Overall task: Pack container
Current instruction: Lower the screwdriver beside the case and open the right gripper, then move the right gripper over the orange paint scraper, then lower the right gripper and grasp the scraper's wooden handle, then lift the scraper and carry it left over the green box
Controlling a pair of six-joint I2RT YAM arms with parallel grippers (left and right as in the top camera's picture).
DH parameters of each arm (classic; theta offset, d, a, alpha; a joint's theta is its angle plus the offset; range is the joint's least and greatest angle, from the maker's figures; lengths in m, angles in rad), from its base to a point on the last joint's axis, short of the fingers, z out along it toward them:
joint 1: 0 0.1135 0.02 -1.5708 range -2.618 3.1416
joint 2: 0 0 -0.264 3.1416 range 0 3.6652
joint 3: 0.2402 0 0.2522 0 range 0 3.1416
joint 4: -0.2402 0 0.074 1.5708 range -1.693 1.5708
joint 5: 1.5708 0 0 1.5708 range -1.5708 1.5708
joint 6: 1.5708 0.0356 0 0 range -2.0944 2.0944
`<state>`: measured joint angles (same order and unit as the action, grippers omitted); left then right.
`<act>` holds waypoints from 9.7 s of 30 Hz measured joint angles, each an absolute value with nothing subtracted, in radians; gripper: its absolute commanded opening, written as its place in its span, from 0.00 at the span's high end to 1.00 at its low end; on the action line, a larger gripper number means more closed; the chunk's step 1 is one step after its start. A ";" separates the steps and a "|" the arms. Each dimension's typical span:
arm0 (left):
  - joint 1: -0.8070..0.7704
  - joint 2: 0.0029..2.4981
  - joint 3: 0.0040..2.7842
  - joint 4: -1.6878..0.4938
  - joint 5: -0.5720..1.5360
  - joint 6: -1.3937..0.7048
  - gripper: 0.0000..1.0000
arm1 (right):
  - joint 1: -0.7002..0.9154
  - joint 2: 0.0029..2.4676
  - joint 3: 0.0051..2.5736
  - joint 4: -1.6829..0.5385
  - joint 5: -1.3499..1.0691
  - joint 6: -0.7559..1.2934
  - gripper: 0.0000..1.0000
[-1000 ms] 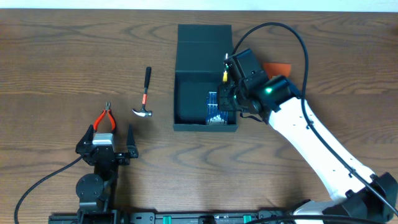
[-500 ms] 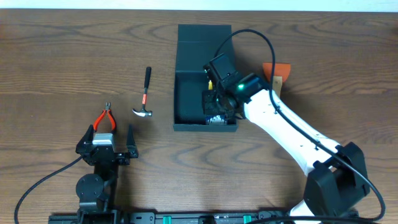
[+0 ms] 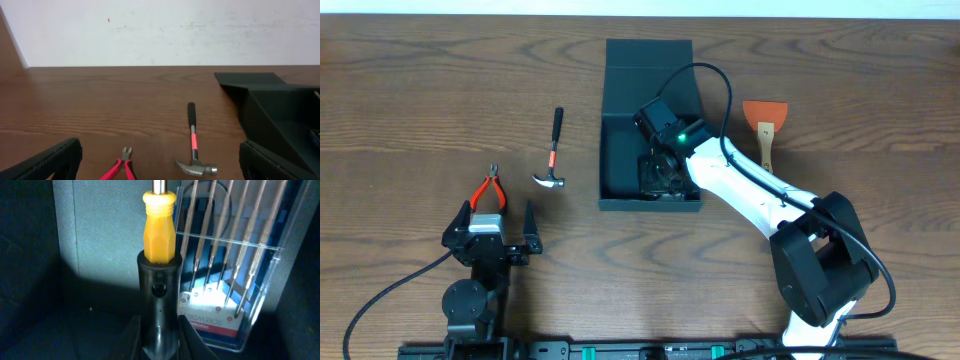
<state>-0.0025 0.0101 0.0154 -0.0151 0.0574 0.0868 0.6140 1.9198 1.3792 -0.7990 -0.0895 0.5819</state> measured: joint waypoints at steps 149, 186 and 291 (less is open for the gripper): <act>-0.002 0.010 0.015 -0.015 0.057 0.087 0.02 | 0.023 1.998 1.338 -0.847 0.068 0.193 0.16; -0.002 0.010 0.015 -0.015 0.057 0.087 0.01 | 0.017 2.178 1.628 -0.988 0.036 0.118 0.24; -0.002 0.010 0.015 -0.015 0.057 0.087 0.02 | 0.276 2.217 2.313 -1.506 -0.012 0.128 0.99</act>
<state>-0.0025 0.0101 0.0154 -0.0151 0.0574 0.0868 0.2760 2.2173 2.3127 -1.5063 -0.0124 0.1276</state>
